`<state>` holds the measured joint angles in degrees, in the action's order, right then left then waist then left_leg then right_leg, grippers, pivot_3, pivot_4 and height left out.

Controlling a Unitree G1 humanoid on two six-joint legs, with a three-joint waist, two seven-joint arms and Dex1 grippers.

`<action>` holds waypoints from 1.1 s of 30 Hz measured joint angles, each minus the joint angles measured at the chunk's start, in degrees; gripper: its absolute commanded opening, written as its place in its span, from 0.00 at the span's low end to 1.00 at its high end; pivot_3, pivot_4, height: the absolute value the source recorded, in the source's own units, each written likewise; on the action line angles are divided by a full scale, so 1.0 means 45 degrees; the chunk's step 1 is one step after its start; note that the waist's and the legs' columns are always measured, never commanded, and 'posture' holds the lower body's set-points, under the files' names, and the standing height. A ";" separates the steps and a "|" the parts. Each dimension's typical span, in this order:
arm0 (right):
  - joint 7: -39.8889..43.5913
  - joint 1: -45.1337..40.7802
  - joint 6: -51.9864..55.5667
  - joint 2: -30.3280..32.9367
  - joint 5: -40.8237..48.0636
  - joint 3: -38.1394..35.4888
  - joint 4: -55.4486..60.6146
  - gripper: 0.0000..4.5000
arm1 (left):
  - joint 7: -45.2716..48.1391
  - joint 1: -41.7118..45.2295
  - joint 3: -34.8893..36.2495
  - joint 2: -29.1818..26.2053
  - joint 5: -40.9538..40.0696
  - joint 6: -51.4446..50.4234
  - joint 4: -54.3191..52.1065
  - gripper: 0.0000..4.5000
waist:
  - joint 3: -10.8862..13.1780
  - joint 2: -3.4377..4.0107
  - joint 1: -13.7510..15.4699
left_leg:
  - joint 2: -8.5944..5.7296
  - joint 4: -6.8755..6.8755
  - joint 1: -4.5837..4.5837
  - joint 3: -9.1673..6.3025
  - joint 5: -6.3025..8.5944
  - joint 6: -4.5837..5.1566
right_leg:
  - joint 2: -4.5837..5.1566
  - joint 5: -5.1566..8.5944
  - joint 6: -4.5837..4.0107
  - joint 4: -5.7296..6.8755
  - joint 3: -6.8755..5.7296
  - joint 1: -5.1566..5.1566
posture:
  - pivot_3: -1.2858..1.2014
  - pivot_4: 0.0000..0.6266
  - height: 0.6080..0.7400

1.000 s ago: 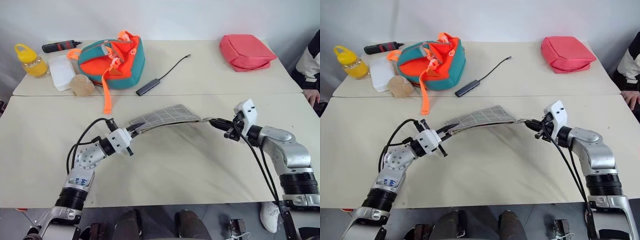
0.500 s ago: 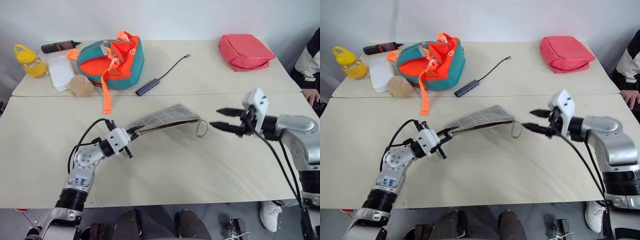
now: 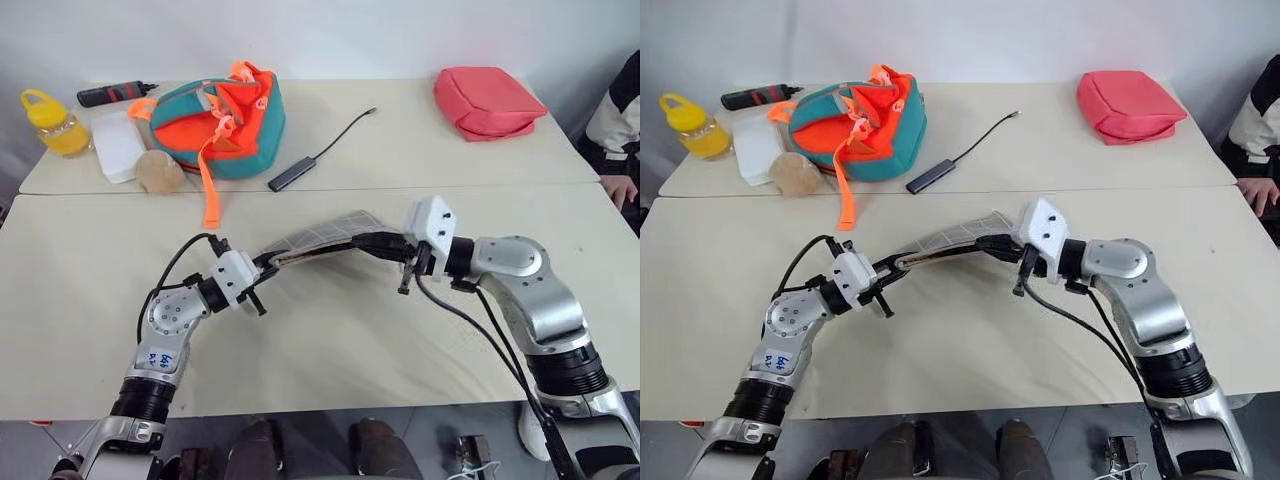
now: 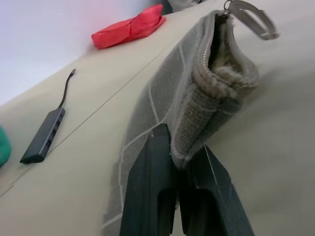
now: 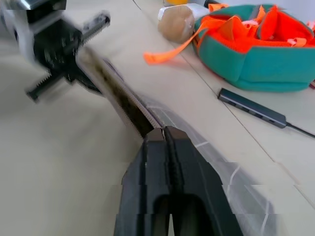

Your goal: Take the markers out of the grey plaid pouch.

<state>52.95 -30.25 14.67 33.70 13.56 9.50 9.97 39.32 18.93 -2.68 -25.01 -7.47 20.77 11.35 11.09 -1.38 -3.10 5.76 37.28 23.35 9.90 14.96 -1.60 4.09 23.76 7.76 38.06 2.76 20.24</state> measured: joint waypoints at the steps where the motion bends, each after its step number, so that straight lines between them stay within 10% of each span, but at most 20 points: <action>1: -0.0009 0.0063 -0.0272 0.0004 -0.0321 0.0160 -0.0246 0.00 | -0.0004 -0.0028 -0.0001 0.0029 0.0000 -0.0034 -0.0026 0.00 | 0.0000 0.0000 -0.0015 | -0.0001 0.0000 0.0000 0.0003 0.0000 0.0000 | 0.0000 0.0000 0.0000 0.0000 0.0002 0.0000 | 0.52 0.24 1.00; 33: 0.0564 -0.0006 -0.0943 -0.0016 -0.0823 -0.0051 -0.1088 0.00 | -0.0108 -0.0163 -0.0182 0.0475 0.0529 -0.0073 -0.0372 0.00 | 0.0000 0.0000 -0.0061 | 0.0009 0.0027 -0.0010 0.0019 0.0000 0.0001 | -0.0018 0.0000 0.0000 0.0052 0.0042 0.0012 | 0.52 0.24 1.00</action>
<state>55.49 -30.27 10.43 33.63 9.85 9.27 5.07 38.84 18.20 -3.50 -22.88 -5.09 20.44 9.67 11.09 -1.38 -3.37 5.80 37.40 23.30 9.98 14.97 -1.60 4.01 23.76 7.76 38.29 2.95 20.29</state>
